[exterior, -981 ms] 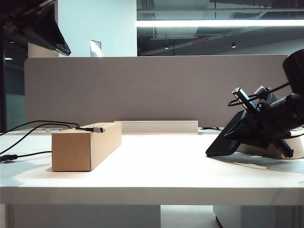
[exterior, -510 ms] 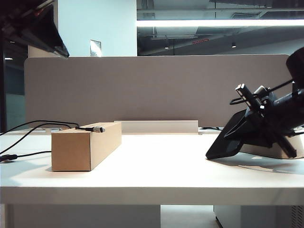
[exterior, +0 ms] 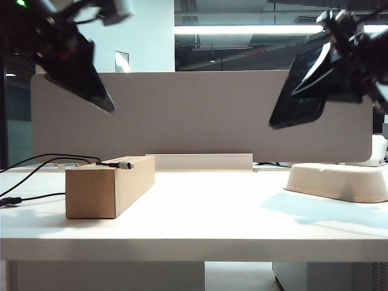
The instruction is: Pick up the charging cable and the phone, plug the charging cable into the charging port on the phone, and finally place them back on the table.
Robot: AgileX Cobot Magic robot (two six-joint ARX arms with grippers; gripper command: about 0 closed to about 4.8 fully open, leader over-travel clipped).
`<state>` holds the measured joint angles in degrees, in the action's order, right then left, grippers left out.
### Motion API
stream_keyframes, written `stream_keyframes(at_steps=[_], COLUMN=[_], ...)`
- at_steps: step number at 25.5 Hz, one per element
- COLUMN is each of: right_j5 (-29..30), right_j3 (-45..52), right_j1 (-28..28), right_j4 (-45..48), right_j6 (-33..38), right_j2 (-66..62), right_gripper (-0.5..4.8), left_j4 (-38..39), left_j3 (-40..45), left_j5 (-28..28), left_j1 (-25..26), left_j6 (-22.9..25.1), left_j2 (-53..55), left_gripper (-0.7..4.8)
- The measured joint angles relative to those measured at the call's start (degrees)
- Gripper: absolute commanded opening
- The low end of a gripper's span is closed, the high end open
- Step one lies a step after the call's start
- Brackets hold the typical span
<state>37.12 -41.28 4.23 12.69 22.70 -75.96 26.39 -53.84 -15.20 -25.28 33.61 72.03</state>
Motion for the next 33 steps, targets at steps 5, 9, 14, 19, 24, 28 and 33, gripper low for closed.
stream_keyframes(at_steps=[5,9,14,19,24,28,33], right_j5=[0.0,0.0,0.02,0.0,0.0,0.02,0.02], right_j3=[0.02,0.02,0.02,0.02,0.02,0.02,0.02], right_j1=[-0.04,-0.02,0.0,0.02,0.07,0.11,0.24], right_j4=[-7.76,-10.6,-12.28,-13.53,-13.7,-13.73,-13.68], right_j6=[-3.21,-4.37,-4.76,-4.79,-4.79,-4.79,-4.79], right_j2=[5.22,7.41,8.33,8.55,8.55,8.55,8.55], right_gripper=[-0.02,-0.02,-0.02,-0.02,-0.02,-0.02,-0.02], left_j4=[0.09,-0.07,-0.13,1.18,4.35,9.81,10.6], left_j3=[0.0,0.0,0.0,-0.02,-0.28,-5.51,-12.07], left_j5=[8.02,8.81,8.83,9.11,12.66,11.65,8.07], left_j1=[-5.2,-5.49,-5.49,-5.49,-5.49,-5.64,-5.64], left_j6=[10.58,16.66,21.4,26.91,32.68,32.61,32.81], left_j2=[3.61,4.15,4.22,4.22,4.37,7.72,11.72], left_gripper=[-0.05,-0.04,-0.03,-0.02,-0.05,-0.05,-0.01])
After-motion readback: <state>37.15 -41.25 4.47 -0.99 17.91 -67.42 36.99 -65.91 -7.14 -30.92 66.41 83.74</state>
